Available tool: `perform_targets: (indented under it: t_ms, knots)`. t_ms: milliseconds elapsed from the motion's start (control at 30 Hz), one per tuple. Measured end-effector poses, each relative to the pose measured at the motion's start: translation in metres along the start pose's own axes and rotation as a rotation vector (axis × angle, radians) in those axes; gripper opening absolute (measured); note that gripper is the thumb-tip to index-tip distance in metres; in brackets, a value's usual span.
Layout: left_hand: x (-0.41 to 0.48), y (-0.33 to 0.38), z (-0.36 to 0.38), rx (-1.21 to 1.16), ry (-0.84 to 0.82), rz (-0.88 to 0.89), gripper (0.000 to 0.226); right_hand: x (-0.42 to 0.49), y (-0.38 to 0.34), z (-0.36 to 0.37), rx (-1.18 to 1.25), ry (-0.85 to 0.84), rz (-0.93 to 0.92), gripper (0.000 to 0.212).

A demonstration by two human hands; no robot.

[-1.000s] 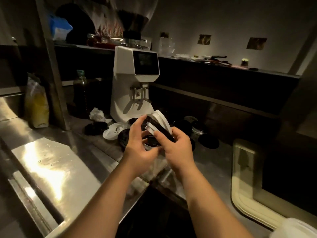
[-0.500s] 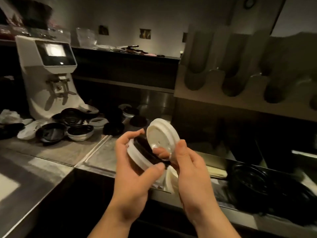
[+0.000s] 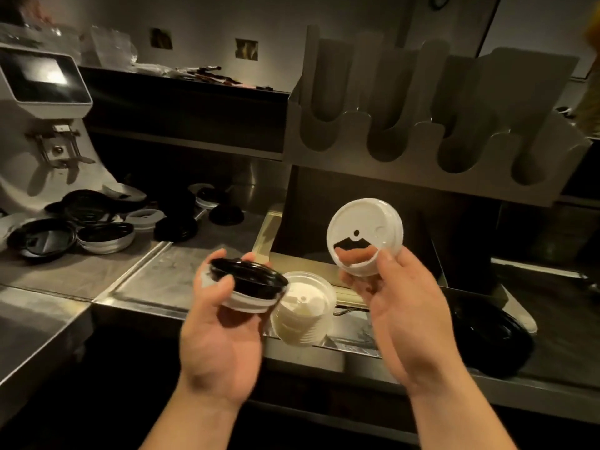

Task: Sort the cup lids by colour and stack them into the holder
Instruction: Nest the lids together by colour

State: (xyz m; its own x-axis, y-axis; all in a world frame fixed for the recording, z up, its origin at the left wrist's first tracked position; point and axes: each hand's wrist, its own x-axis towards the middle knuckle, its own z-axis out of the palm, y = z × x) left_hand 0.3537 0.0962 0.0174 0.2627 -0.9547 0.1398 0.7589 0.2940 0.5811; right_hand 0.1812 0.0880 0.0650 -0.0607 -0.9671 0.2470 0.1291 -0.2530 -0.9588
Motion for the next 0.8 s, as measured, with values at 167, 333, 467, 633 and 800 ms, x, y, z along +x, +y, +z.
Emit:
perform_targets:
  t_ms: [167,333,467,633,800]
  knots:
    - [0.007,0.007,-0.022,-0.016,0.072,0.011,0.047,0.019,0.014,-0.006,-0.482,0.024,-0.232,0.017]
    - [-0.003,-0.004,-0.025,0.022,0.111,-0.073,0.065,0.025,0.039,0.021,-1.053,-0.1,-0.508,0.036]
    - [-0.01,-0.011,-0.029,-0.016,0.13,-0.131,0.074,0.019,0.045,0.035,-1.286,-0.282,-0.478,0.028]
    - [-0.015,-0.019,-0.031,-0.022,0.111,-0.17,0.052,0.015,0.046,0.035,-1.25,-0.407,-0.334,0.023]
    - [-0.015,-0.021,-0.031,-0.018,0.106,-0.177,0.05,0.015,0.051,0.029,-1.134,-0.324,-0.383,0.022]
